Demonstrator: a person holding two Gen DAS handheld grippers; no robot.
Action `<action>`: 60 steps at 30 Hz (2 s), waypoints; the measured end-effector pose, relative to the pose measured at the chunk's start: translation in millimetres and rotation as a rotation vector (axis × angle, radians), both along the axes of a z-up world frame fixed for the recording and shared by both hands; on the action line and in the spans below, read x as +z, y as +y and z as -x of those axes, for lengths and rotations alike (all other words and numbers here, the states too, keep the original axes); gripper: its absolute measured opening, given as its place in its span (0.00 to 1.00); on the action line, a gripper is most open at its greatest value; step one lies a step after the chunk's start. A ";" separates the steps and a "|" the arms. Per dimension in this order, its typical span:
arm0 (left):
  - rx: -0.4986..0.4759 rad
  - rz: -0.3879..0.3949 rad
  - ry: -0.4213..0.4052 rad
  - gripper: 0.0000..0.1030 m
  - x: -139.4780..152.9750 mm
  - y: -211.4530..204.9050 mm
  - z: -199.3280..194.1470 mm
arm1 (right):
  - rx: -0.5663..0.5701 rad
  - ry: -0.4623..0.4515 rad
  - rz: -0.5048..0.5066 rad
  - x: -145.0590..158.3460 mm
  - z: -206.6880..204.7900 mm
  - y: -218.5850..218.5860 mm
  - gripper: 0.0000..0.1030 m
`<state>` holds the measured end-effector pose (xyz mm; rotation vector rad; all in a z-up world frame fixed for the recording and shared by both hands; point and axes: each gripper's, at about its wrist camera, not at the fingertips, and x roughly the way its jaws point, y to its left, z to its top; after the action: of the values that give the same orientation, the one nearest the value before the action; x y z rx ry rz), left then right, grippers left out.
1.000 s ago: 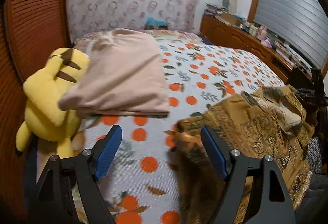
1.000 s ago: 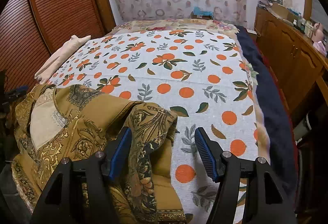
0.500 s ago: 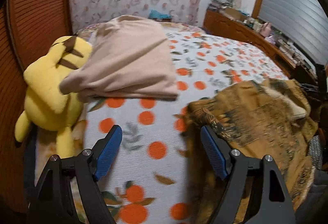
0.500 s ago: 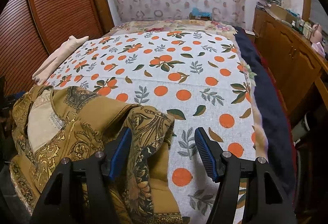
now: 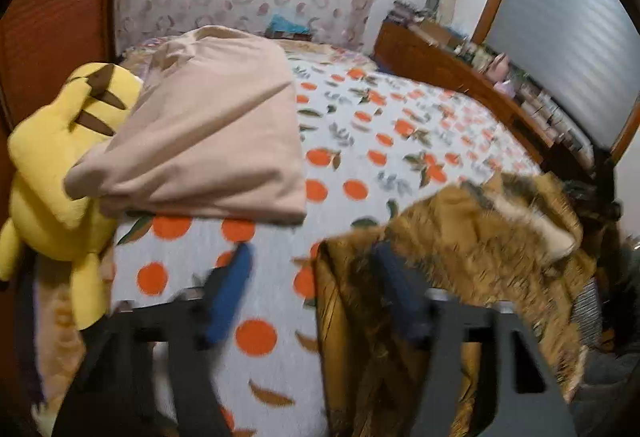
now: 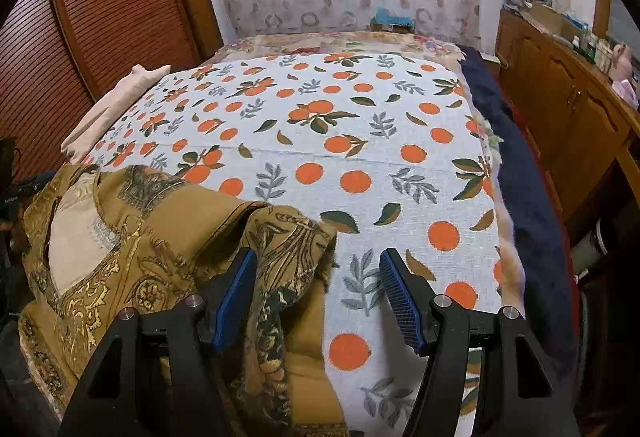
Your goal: Fold small clothes
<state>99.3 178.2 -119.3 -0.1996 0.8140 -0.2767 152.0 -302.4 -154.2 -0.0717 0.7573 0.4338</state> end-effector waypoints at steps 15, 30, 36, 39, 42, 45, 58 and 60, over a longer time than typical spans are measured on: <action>-0.059 -0.002 0.038 0.27 -8.0 -7.9 -7.9 | 0.004 0.001 -0.005 -2.0 -4.6 -0.3 0.64; -0.060 0.071 -0.112 0.03 47.9 -13.9 21.3 | -0.014 -0.195 -0.036 36.5 44.9 3.9 0.06; -0.088 0.037 -0.274 0.03 119.5 -31.3 54.1 | -0.023 -0.327 -0.074 92.9 87.3 -11.1 0.06; -0.104 0.013 -0.365 0.03 161.8 -36.5 68.8 | -0.022 -0.398 -0.033 124.8 109.8 -16.8 0.06; -0.100 -0.001 -0.451 0.03 196.6 -37.3 81.4 | -0.026 -0.475 -0.028 160.5 132.1 -27.2 0.06; -0.082 0.008 -0.540 0.03 231.4 -35.6 94.6 | -0.028 -0.556 -0.035 194.6 154.2 -32.5 0.06; 0.074 -0.064 -0.637 0.03 290.6 -5.4 44.6 | -0.050 -0.678 0.001 265.6 138.2 -23.9 0.06; 0.091 -0.083 -0.592 0.03 277.4 -5.8 15.7 | -0.058 -0.632 0.013 257.5 104.5 -15.0 0.06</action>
<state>83.7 172.5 158.0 -0.0678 0.2278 -0.1997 47.5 -317.4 103.3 -0.1884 0.1391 0.3235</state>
